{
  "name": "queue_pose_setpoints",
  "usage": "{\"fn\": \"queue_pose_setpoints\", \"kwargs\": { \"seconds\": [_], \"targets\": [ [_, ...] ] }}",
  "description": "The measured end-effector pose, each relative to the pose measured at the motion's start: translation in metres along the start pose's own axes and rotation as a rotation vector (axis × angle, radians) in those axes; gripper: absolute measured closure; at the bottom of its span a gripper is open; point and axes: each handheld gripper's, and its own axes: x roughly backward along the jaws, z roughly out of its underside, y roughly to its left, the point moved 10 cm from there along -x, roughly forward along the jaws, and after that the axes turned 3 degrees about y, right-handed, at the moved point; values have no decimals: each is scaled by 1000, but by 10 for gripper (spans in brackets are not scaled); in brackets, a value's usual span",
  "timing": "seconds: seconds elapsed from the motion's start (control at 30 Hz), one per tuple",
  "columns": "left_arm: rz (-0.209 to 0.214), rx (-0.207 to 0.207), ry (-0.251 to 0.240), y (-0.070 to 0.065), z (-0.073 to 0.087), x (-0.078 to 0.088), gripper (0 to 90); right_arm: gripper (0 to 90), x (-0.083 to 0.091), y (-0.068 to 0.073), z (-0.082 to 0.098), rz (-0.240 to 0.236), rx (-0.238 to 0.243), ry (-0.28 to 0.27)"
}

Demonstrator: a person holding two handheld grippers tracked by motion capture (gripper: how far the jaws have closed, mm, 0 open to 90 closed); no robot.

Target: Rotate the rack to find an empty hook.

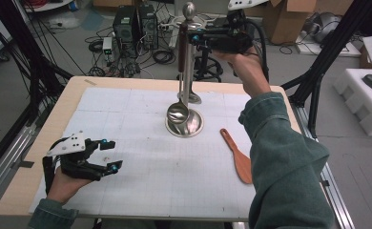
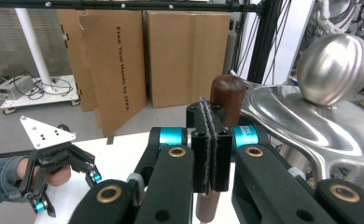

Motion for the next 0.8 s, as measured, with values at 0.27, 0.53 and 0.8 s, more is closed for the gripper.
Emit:
{"fn": "queue_pose_setpoints", "kwargs": {
  "seconds": [0.27,0.53,0.8],
  "targets": [
    [-5,0,2,1,0,0,251,900,17,-3,7,-7,-5,1],
    [-6,0,3,2,0,0,251,900,32,-14,16,10,-20,7],
    [-6,-1,5,3,1,-1,251,900,45,-24,19,17,-28,-11]
  ]
}}
